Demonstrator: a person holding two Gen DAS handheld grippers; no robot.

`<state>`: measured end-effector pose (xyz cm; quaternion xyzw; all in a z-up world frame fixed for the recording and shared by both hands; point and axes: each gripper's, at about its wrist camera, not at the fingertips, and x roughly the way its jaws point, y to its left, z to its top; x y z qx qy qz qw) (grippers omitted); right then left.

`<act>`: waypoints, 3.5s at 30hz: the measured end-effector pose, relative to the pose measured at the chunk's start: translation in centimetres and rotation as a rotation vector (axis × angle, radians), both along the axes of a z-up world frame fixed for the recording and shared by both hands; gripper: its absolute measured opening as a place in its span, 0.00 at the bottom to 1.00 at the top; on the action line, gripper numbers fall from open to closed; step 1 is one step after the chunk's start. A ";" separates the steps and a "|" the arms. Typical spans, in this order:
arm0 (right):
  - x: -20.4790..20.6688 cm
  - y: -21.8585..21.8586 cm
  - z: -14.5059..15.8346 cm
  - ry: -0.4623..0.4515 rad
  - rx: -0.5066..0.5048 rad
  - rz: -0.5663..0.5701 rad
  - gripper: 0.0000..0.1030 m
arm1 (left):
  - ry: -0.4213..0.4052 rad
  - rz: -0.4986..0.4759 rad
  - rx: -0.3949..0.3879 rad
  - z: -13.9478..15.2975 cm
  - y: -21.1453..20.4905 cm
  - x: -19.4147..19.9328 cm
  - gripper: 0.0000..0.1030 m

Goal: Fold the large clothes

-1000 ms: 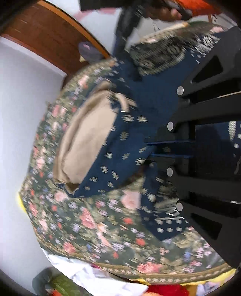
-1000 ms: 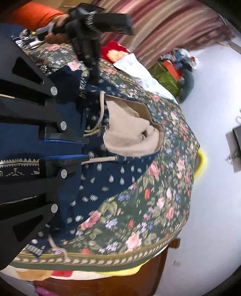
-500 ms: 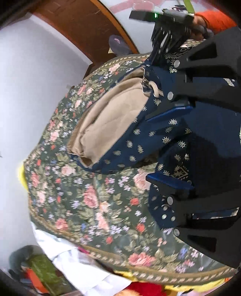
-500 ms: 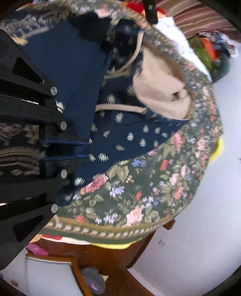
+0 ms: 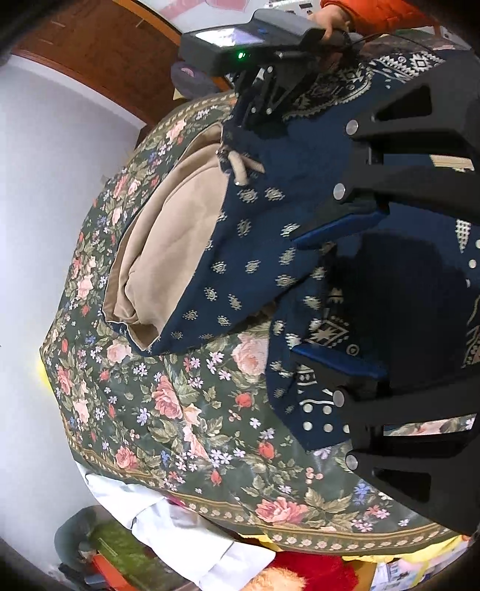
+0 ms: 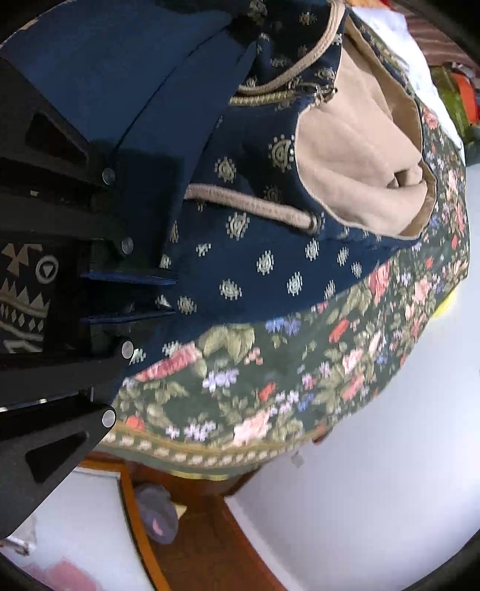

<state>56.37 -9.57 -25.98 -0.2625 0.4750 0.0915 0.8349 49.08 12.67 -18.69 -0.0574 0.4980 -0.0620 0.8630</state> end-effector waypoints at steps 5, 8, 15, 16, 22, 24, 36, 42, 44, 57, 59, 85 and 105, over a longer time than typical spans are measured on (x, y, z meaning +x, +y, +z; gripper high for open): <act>-0.7 -1.4 0.5 -0.020 -0.043 -0.050 0.09 | -0.014 -0.004 0.065 0.5 0.6 -2.0 0.53; -1.1 -3.3 2.1 0.033 0.115 -0.066 0.09 | -0.032 -0.030 0.112 0.7 0.7 -3.3 0.53; 1.9 -1.3 7.1 0.044 0.366 -0.087 0.09 | -0.069 -0.006 0.110 1.4 1.4 -3.2 0.53; 2.8 -0.2 7.4 0.043 0.377 -0.088 0.09 | -0.070 -0.004 0.103 1.4 1.4 -3.1 0.53; 8.0 4.6 4.2 0.126 0.359 -0.107 0.09 | -0.088 -0.016 0.100 1.1 1.5 -1.7 0.53; 9.1 5.8 2.0 0.091 0.223 -0.110 0.09 | -0.087 -0.020 0.106 0.9 1.7 -1.4 0.53; 9.2 3.3 0.2 -0.117 0.008 -0.128 0.80 | -0.070 -0.002 0.071 -0.7 2.1 1.6 0.53; 10.1 -3.5 1.4 0.037 0.391 -0.233 0.89 | -0.084 0.015 0.071 -0.1 1.5 3.4 0.53; 9.6 -4.1 2.5 0.021 0.469 -0.231 0.89 | -0.086 0.036 0.048 0.1 1.6 4.3 0.53; 11.4 3.6 0.8 0.092 0.464 -0.152 0.47 | 0.052 0.167 -0.068 -4.7 2.1 11.8 0.45; 11.5 2.6 0.6 0.078 0.517 -0.193 0.25 | 0.068 0.174 -0.070 -5.6 2.2 12.2 0.39; -12.9 -4.7 6.8 0.078 0.567 0.005 0.07 | -0.064 -0.172 -0.010 1.9 -7.1 -6.2 0.08; -19.4 -11.3 7.5 0.110 0.467 -0.066 0.08 | 0.077 -0.092 0.037 -2.0 -2.3 -15.7 0.37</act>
